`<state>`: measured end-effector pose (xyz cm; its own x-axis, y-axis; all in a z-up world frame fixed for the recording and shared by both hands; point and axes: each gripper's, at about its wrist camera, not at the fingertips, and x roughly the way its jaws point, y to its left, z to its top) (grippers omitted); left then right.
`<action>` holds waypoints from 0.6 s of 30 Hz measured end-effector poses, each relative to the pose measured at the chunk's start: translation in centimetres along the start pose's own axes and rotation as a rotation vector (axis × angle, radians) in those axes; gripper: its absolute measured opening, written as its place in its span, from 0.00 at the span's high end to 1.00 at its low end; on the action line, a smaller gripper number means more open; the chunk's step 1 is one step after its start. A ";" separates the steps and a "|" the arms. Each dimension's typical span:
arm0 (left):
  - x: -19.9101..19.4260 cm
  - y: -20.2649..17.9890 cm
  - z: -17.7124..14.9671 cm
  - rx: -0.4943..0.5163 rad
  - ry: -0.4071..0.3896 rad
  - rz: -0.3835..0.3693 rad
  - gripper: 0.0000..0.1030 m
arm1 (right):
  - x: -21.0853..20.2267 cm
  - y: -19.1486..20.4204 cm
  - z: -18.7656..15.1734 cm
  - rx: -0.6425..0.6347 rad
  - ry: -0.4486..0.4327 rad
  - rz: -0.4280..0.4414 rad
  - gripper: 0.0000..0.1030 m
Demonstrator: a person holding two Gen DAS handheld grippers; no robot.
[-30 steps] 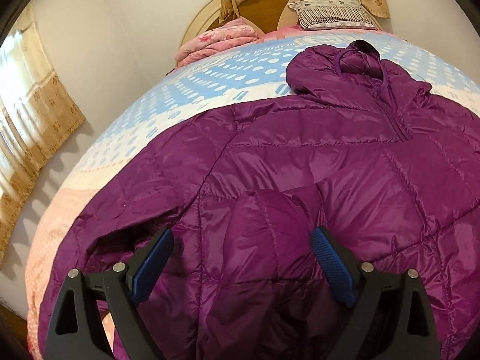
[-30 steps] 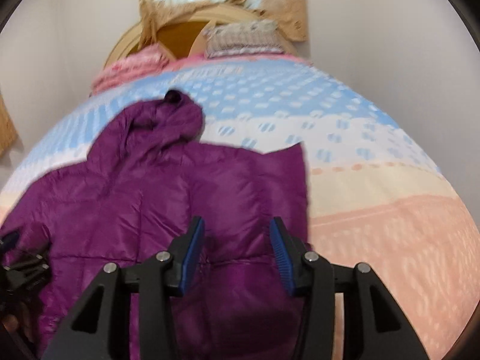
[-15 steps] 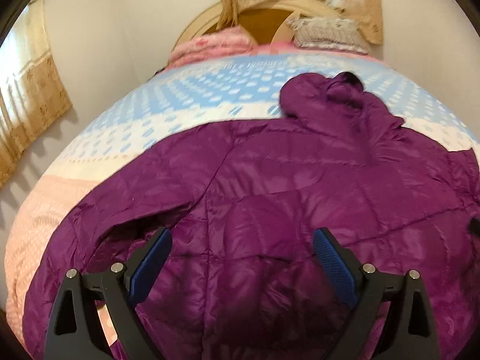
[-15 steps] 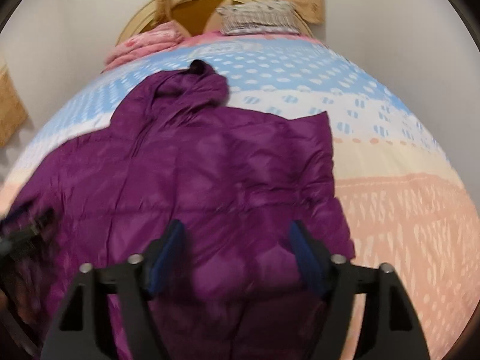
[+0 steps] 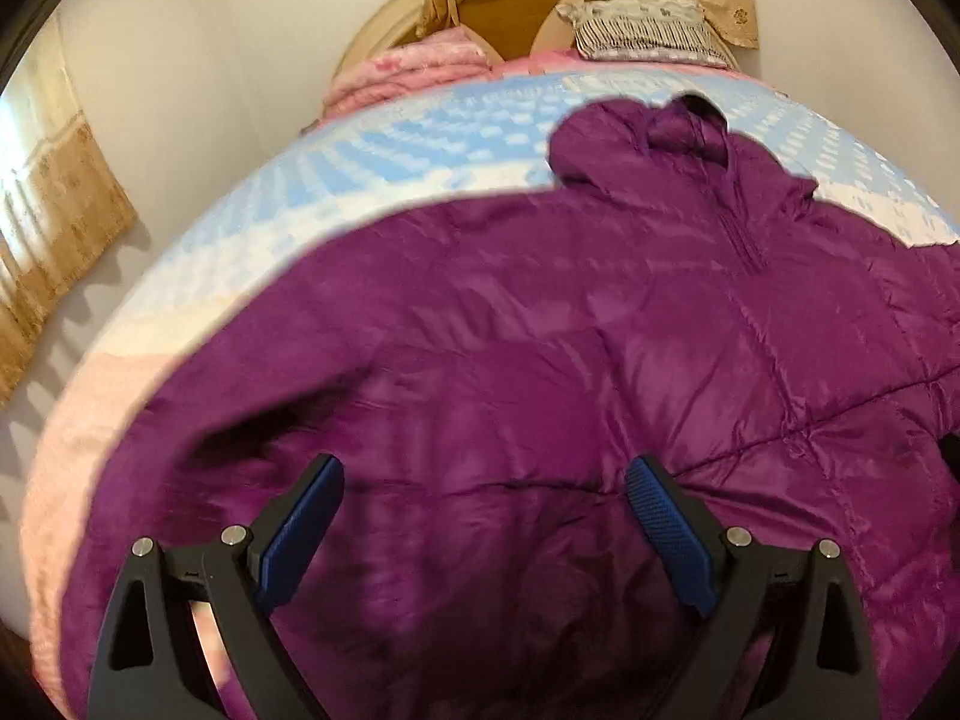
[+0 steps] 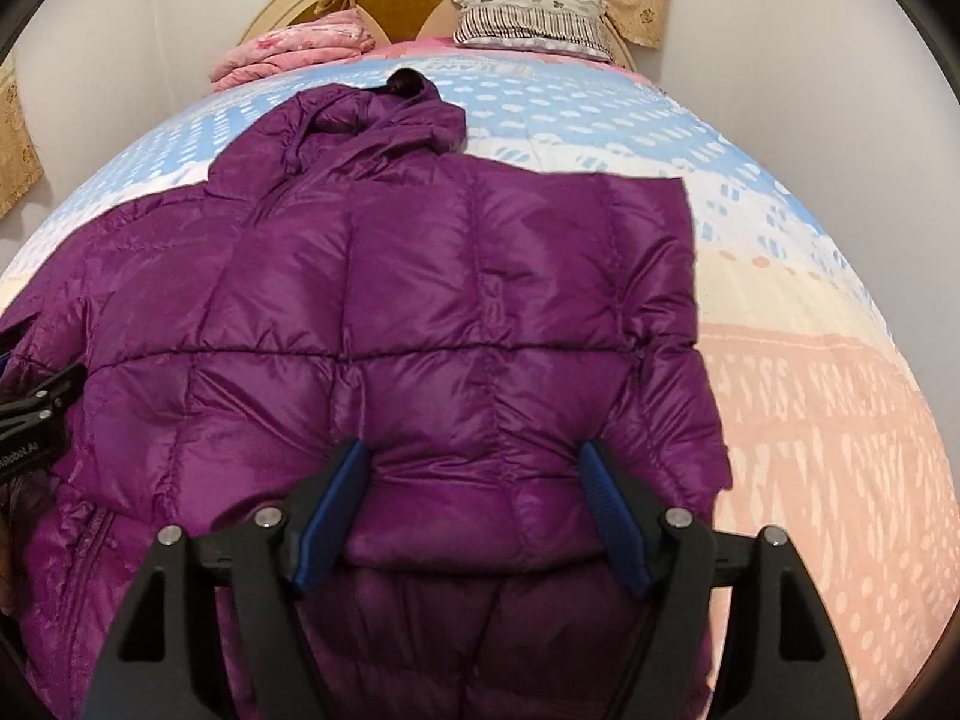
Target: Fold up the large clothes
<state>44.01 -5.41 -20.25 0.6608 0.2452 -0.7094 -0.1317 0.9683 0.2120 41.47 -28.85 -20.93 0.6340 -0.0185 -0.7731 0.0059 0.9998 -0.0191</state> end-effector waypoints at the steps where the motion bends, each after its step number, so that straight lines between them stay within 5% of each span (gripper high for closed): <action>1: -1.3 0.9 0.0 -0.005 -0.032 0.008 0.07 | -1.2 -0.1 -0.4 0.018 -0.018 0.006 0.26; 6: -6.8 7.4 -1.3 -0.045 -0.121 0.019 0.07 | -6.1 1.7 -4.2 0.023 -0.028 0.121 0.16; 13: -8.0 19.2 -8.6 -0.121 -0.036 0.203 0.07 | -11.6 5.5 -10.7 -0.026 -0.075 0.203 0.12; 18: -8.1 27.2 -14.8 -0.244 0.060 0.322 0.07 | -12.9 7.5 -12.1 -0.069 -0.119 0.197 0.12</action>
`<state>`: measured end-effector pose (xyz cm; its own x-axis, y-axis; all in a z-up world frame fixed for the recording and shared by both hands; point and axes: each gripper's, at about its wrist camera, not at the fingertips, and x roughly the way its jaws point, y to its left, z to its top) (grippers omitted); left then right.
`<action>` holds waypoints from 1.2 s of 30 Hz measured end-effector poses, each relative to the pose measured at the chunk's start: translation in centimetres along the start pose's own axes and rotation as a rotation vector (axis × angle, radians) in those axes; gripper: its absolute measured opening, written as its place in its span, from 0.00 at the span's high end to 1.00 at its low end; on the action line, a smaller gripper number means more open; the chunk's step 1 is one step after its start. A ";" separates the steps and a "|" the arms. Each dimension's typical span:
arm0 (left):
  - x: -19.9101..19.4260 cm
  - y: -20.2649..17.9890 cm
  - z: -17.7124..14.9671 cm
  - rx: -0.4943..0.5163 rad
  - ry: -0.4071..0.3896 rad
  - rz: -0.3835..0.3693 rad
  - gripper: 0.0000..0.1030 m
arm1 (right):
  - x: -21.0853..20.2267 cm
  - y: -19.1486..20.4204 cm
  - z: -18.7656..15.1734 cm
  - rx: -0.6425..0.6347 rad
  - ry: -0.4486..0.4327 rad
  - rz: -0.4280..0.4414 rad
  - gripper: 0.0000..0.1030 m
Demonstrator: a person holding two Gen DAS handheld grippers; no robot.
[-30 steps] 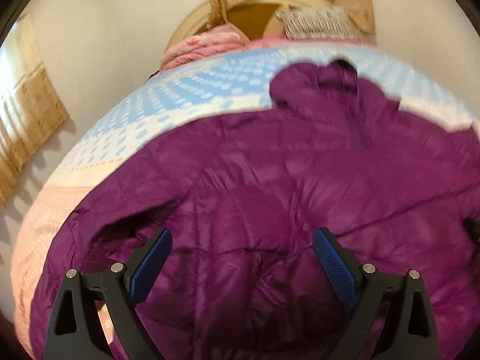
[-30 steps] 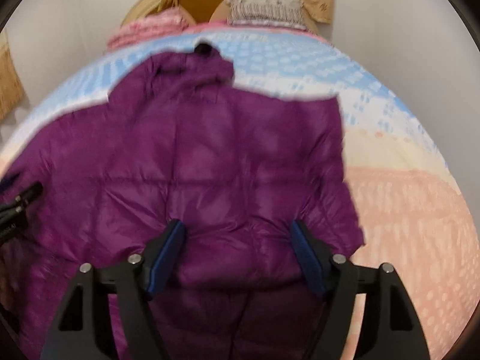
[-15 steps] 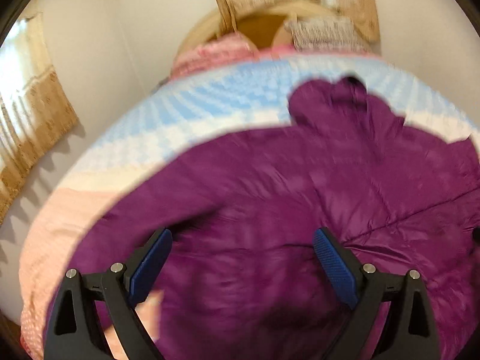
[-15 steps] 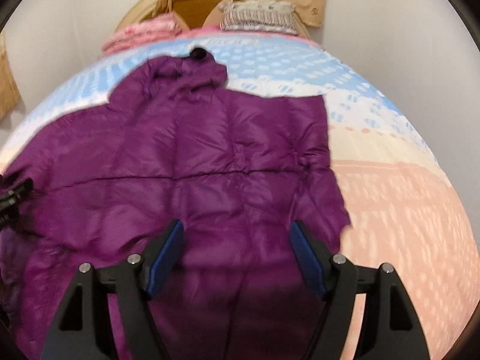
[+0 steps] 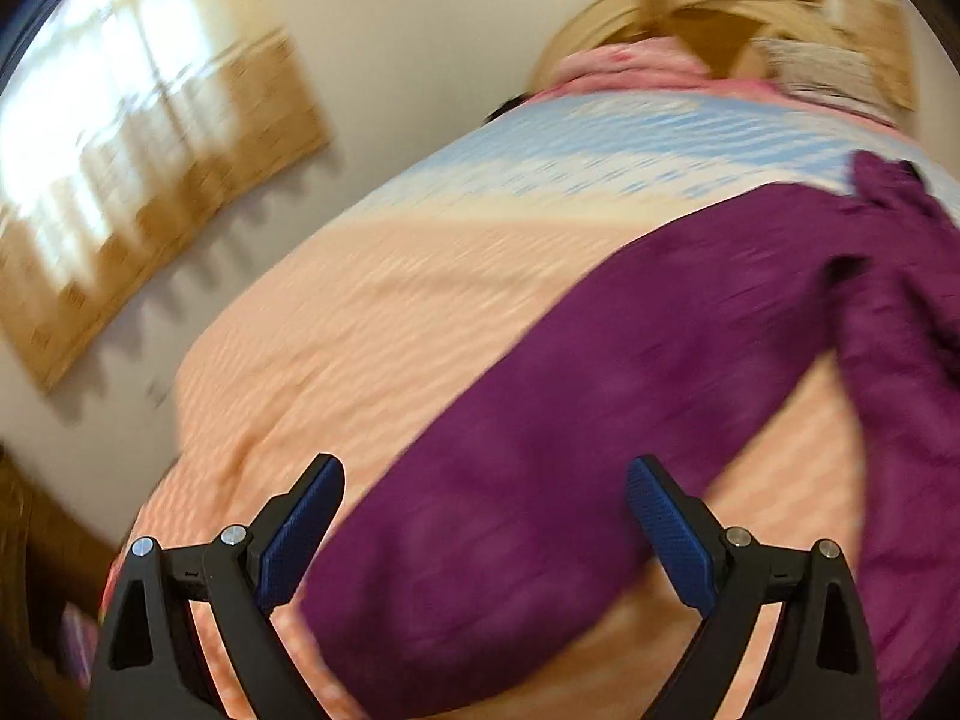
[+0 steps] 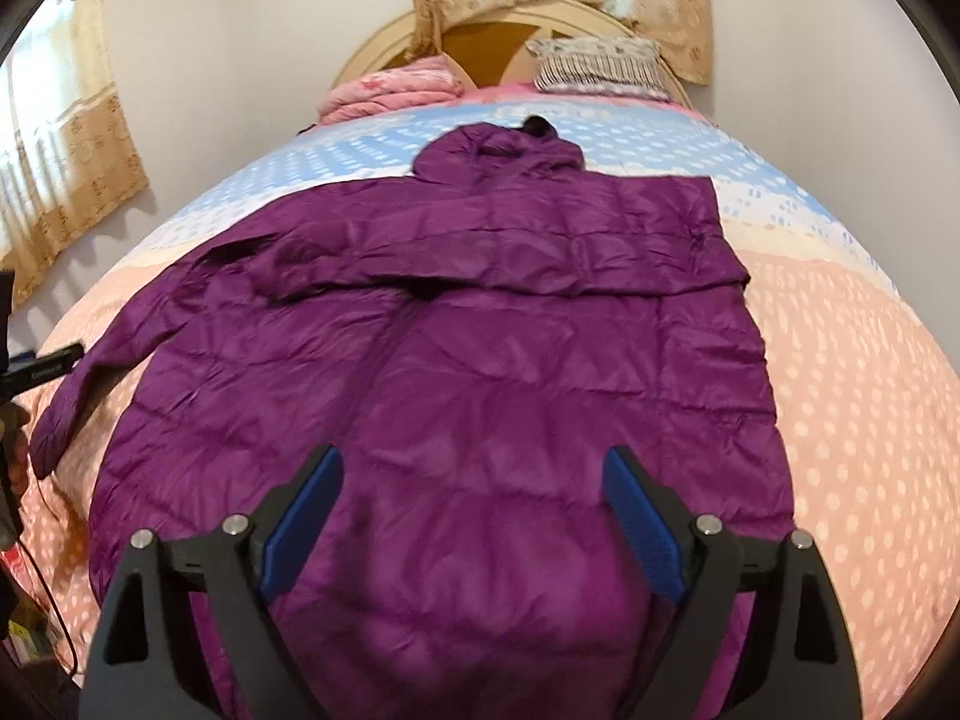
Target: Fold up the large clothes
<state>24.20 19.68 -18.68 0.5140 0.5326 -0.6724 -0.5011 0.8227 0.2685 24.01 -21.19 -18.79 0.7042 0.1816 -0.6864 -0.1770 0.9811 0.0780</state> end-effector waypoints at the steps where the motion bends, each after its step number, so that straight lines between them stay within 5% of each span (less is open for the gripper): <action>1: 0.5 1.3 -0.5 -0.017 0.013 0.022 0.07 | 0.0 0.3 0.0 -0.009 -0.003 -0.006 0.12; 5: 1.5 4.6 -2.8 -0.081 0.080 0.025 0.07 | -0.1 1.3 -0.3 -0.007 -0.008 0.007 0.12; 10: 3.3 5.1 -4.7 -0.167 0.193 -0.115 0.11 | -0.6 2.8 -1.1 -0.018 -0.012 0.023 0.12; 13: 3.1 4.7 -4.8 -0.185 0.171 -0.184 0.58 | -0.8 3.2 -1.2 -0.035 -0.019 0.021 0.12; 14: 2.8 4.7 -4.5 -0.163 0.160 -0.167 0.87 | -1.0 3.1 -1.2 -0.035 -0.027 0.015 0.12; 15: 2.3 4.9 -3.9 -0.148 0.142 -0.141 0.92 | -1.2 2.9 -1.2 -0.029 -0.037 0.009 0.12; 21: -1.7 7.1 0.4 -0.120 -0.025 -0.005 0.93 | -1.3 1.0 -0.9 0.029 -0.048 -0.016 0.12; 26: -2.1 6.0 4.8 -0.067 -0.085 0.051 0.94 | -1.4 -0.4 -0.9 0.042 -0.051 -0.025 0.12; 36: -8.7 -2.9 10.0 0.049 -0.245 -0.095 0.95 | -1.2 -3.2 -0.9 0.083 -0.049 -0.067 0.12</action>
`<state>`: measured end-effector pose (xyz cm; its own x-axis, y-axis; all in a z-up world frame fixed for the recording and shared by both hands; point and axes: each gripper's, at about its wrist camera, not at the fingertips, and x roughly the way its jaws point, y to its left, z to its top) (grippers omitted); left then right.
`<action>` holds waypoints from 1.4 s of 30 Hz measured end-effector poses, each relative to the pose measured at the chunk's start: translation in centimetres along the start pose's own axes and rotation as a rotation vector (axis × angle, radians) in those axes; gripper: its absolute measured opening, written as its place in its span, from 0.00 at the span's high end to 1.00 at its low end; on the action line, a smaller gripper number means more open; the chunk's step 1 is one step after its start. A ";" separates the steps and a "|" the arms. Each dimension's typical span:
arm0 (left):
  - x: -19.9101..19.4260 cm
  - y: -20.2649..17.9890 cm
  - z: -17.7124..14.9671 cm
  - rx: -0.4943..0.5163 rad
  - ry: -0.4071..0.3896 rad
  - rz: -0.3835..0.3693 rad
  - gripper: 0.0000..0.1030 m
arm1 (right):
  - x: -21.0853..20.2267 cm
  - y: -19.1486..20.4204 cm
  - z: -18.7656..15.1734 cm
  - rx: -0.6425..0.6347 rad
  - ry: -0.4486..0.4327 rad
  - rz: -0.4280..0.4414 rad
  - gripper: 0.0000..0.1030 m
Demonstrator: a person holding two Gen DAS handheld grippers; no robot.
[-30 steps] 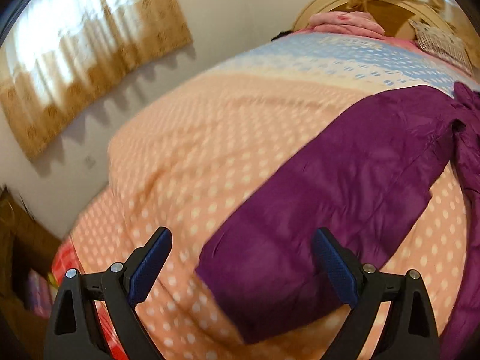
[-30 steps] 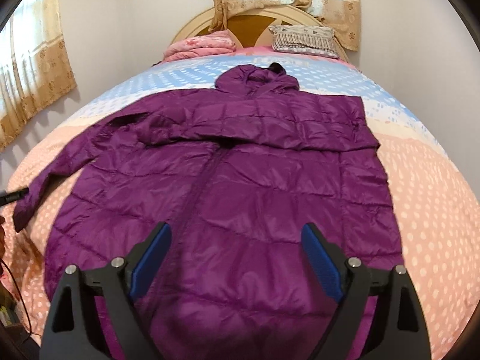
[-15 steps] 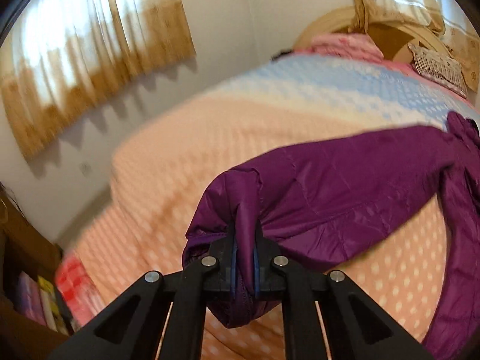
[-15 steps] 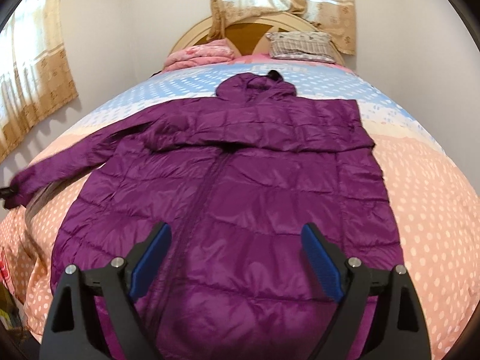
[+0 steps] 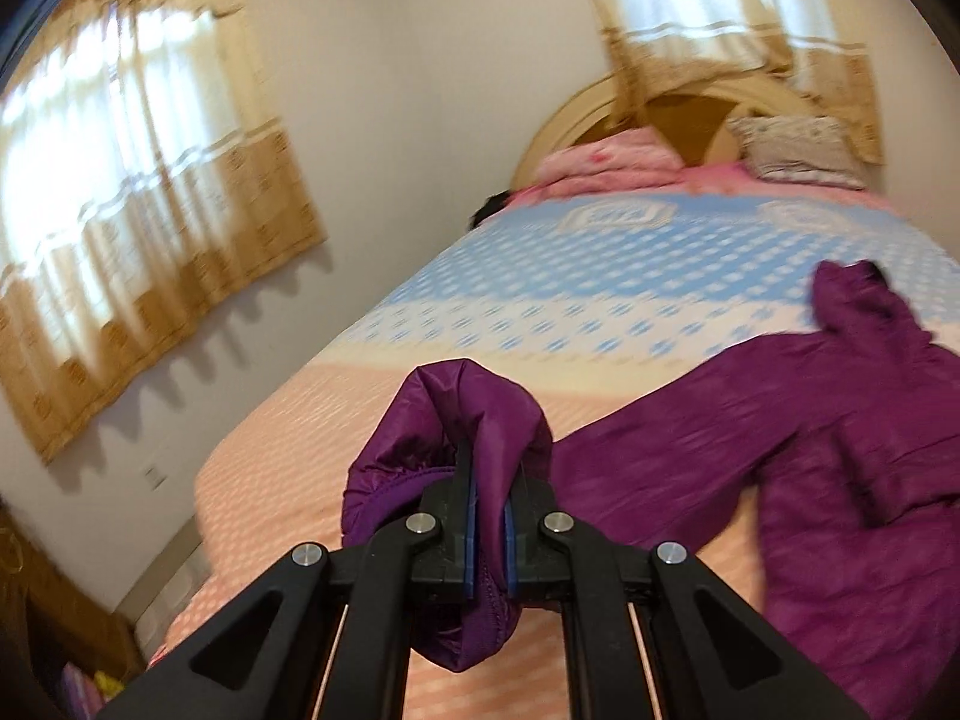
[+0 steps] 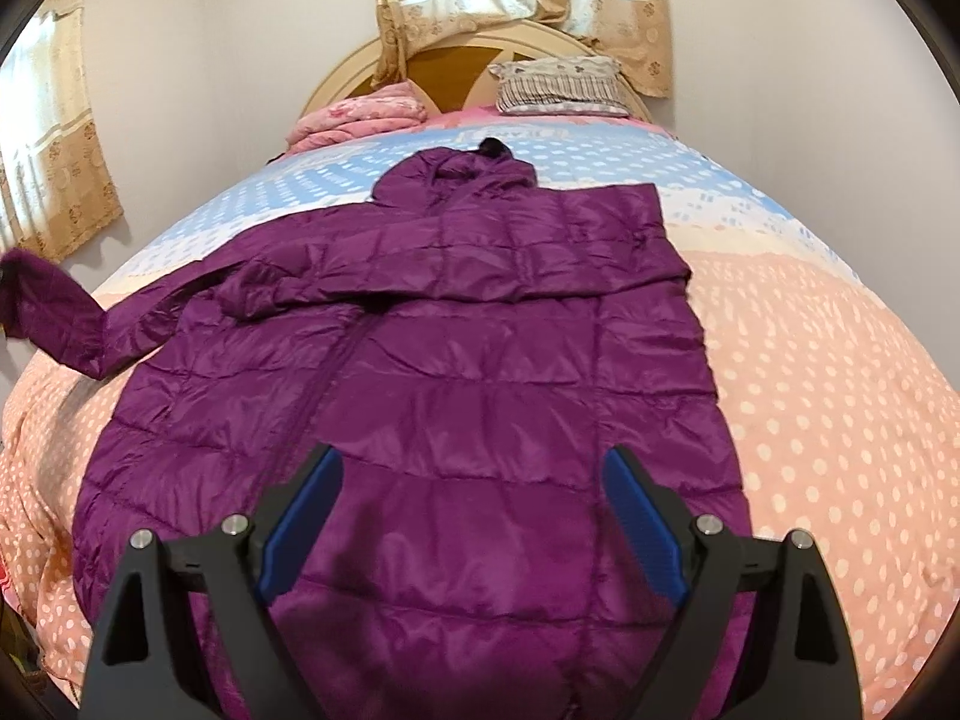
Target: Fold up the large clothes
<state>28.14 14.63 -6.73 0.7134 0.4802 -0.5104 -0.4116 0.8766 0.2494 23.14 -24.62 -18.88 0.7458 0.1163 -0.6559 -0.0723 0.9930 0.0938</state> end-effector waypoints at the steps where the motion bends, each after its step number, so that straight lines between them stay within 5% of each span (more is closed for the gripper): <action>1: -0.3 -1.3 0.5 0.009 -0.012 -0.027 0.95 | 0.0 -0.3 0.1 0.004 -0.001 -0.004 0.12; 11: -6.0 -16.2 2.3 0.173 -0.131 -0.236 0.95 | -0.3 -4.8 0.6 0.102 -0.017 -0.050 0.12; 19: -7.9 -26.5 0.6 0.247 -0.130 -0.380 0.95 | 0.4 -6.6 0.3 0.142 -0.004 -0.071 0.12; 22: -7.3 -28.8 -0.7 0.246 -0.088 -0.432 0.91 | 1.0 -6.7 0.0 0.143 0.015 -0.070 0.12; 24: -6.9 -29.9 -1.6 0.253 -0.053 -0.479 0.71 | 1.4 -6.7 -0.2 0.141 0.025 -0.069 0.12; 29: -8.9 -30.1 -3.5 0.262 -0.131 -0.546 0.11 | 2.3 -6.8 -0.9 0.138 0.045 -0.083 0.12; 36: -9.7 -25.3 -2.6 0.218 -0.198 -0.554 0.09 | 1.7 -6.8 -0.4 0.130 0.048 -0.098 0.12; 42: -7.7 -20.0 -2.6 0.171 -0.223 -0.470 0.08 | 0.5 -5.2 1.3 0.104 0.018 -0.080 0.11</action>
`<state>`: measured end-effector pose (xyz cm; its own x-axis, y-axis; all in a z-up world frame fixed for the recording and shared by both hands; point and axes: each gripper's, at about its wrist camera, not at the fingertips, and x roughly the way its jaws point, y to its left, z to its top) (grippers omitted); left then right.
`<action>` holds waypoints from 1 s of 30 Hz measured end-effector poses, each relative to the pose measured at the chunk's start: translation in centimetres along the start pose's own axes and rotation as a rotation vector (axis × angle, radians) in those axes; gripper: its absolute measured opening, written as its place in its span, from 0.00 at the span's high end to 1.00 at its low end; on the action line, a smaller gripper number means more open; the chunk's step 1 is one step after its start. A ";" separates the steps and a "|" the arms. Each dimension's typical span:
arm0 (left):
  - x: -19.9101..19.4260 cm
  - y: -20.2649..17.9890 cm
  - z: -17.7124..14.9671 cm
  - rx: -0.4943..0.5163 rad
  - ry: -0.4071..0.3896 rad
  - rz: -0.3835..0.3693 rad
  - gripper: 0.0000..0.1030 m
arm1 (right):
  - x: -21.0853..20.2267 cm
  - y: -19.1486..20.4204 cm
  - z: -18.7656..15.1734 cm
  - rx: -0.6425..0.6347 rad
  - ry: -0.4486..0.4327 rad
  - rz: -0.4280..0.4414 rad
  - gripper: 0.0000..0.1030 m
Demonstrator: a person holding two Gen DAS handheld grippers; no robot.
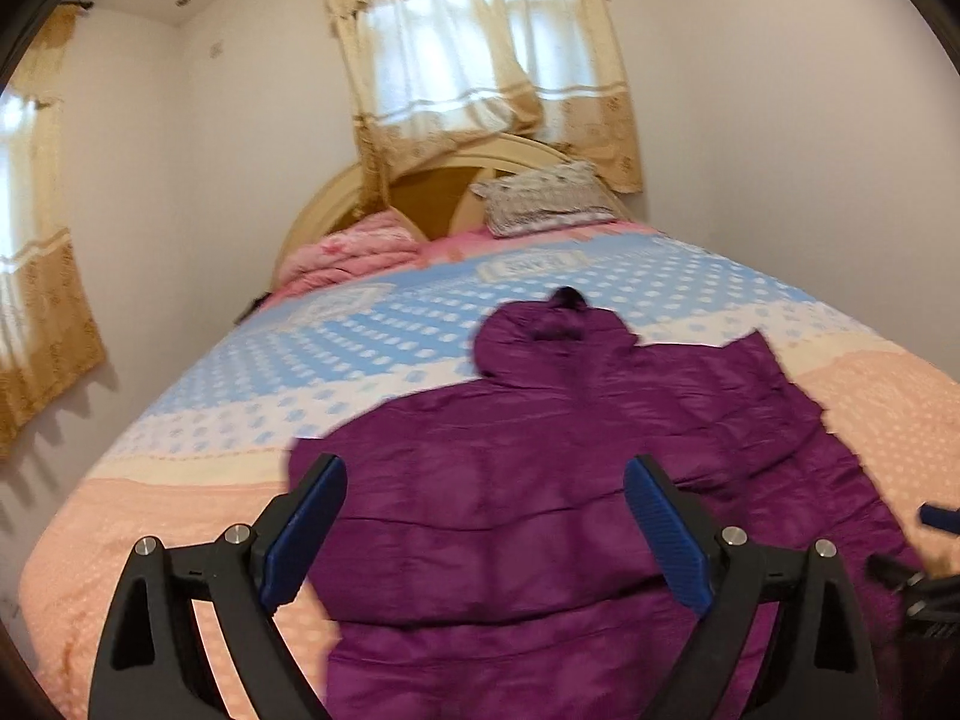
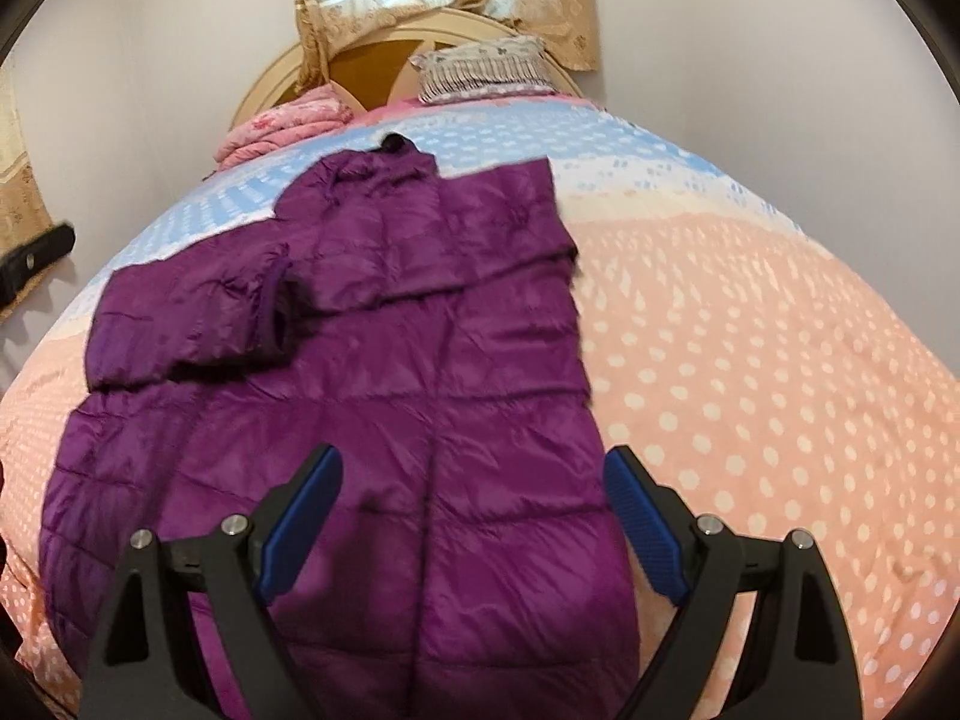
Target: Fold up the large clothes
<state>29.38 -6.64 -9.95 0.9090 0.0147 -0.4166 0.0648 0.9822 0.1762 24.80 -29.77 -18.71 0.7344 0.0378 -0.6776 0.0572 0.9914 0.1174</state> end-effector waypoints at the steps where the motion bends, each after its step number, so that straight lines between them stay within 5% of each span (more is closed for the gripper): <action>1: 0.3 0.9 -0.3 -0.009 0.008 0.018 0.08 | 0.1 0.4 0.3 -0.002 0.004 0.012 0.11; 10: 7.8 8.1 -6.0 -0.172 0.269 0.222 0.08 | 3.3 5.0 5.4 -0.036 0.034 0.171 0.11; 13: 9.1 9.0 -7.9 -0.193 0.324 0.266 0.08 | 6.5 6.3 6.5 -0.006 0.094 0.240 0.20; 16: 10.2 9.8 -9.2 -0.218 0.360 0.275 0.08 | 10.1 7.3 6.6 0.020 0.180 0.323 0.48; 17: 10.5 10.1 -9.4 -0.230 0.371 0.274 0.08 | 11.1 7.6 6.5 0.026 0.213 0.367 0.73; 18: 10.6 10.4 -9.7 -0.243 0.382 0.269 0.08 | 11.3 7.7 6.4 0.029 0.211 0.381 0.87; 26: 11.2 11.6 -10.6 -0.308 0.431 0.273 0.08 | 6.4 3.5 6.9 0.094 0.046 0.327 0.93; 30: 11.1 11.4 -10.7 -0.302 0.443 0.284 0.08 | 5.9 1.5 6.5 0.112 0.039 0.252 0.93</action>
<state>35.83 6.78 -22.16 0.6113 0.2969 -0.7336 -0.3338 0.9372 0.1012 33.62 -28.86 -17.77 0.7085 0.2886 -0.6440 -0.0480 0.9302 0.3640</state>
